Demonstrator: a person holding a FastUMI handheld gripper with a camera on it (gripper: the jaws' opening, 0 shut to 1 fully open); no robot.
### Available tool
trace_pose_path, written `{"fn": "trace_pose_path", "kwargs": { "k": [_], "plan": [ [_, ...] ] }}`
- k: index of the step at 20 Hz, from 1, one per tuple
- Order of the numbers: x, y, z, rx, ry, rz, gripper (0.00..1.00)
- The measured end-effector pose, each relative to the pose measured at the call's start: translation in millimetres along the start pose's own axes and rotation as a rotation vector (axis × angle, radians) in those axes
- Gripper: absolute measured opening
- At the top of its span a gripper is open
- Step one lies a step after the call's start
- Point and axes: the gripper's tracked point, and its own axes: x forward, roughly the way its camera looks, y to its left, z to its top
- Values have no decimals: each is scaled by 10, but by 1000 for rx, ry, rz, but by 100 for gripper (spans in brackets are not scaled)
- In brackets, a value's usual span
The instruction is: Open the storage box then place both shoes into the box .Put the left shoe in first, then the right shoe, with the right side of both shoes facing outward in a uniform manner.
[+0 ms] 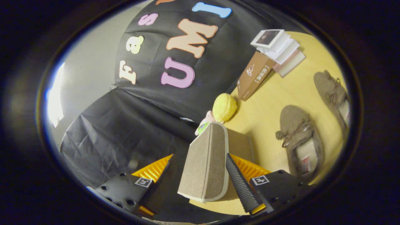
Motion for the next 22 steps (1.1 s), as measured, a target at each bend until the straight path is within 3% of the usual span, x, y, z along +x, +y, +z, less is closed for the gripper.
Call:
{"fn": "trace_pose_path", "kwargs": {
  "k": [14, 22],
  "plan": [
    [243, -358, -302, 347, 87, 83, 99],
    [333, -349, -531, 414, 156, 106, 100]
  ]
}}
